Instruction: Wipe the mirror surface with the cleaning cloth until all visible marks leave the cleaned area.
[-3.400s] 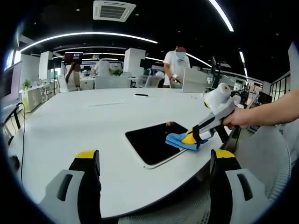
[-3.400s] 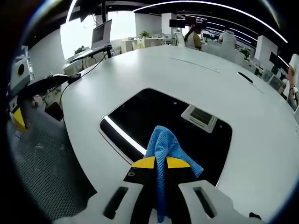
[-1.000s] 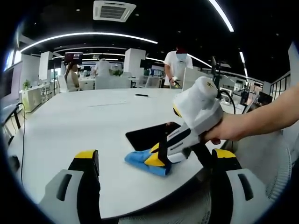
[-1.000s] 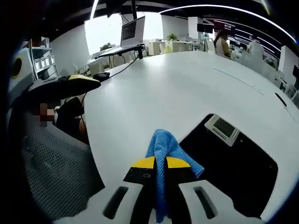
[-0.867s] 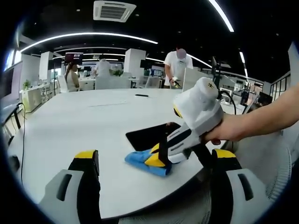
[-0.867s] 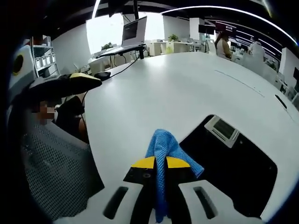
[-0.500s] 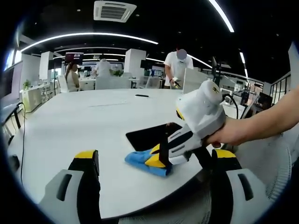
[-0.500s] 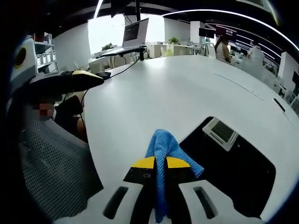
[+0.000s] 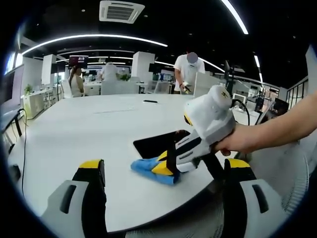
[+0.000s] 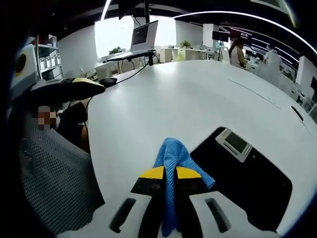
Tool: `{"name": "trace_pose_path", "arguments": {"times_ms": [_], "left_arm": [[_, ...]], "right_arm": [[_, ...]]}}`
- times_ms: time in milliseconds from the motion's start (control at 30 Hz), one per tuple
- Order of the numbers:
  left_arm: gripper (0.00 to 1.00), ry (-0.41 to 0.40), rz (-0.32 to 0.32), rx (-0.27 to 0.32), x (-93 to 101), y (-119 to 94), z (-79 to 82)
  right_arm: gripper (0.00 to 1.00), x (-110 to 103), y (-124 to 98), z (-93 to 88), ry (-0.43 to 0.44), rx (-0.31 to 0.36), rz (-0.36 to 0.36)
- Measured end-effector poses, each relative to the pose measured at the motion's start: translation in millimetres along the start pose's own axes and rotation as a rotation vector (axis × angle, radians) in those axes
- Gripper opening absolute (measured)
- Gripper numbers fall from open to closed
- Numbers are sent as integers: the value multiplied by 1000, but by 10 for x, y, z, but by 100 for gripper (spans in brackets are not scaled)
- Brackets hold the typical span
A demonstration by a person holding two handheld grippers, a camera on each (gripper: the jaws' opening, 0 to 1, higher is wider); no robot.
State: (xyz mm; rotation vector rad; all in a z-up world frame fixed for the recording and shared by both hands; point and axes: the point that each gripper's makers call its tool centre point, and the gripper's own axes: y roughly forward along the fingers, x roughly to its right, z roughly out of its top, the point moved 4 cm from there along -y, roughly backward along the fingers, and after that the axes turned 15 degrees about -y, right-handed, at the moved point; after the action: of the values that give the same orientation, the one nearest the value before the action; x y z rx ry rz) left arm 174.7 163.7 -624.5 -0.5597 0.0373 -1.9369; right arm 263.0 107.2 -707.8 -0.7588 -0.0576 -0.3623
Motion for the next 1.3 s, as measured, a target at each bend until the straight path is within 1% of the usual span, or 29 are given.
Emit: {"name": "trace_pose_path", "arguments": {"times_ms": [167,400,567,867,900,967,1133,1300], "left_arm": [[99,0,1,1,-1,1,0],[99,-1,1,0,1,2,-3],[99,-1,1,-2,2,1,-7],[99,-2,5,-9,-1,-3,-16],[99,-2,5,-9,0,-2,-17],[99,-2,4,-8,1,-2,-16],[99,-4,4,-11,0,2,-19],[99,-4,1,-23,5,9,-31]], "right_arm": [[1,106,49,22,16,0,-11],[1,275,118,26,75,5,-25],[1,394,178,43,93,-2,-40],[1,633,310,86,83,-34,-63],[1,593,308,97,79,-37,-66],[1,578,307,111,73,-44,-67],[1,609,324,129,59,-60,-66],[1,744,397,155,55,-70,-77]]}}
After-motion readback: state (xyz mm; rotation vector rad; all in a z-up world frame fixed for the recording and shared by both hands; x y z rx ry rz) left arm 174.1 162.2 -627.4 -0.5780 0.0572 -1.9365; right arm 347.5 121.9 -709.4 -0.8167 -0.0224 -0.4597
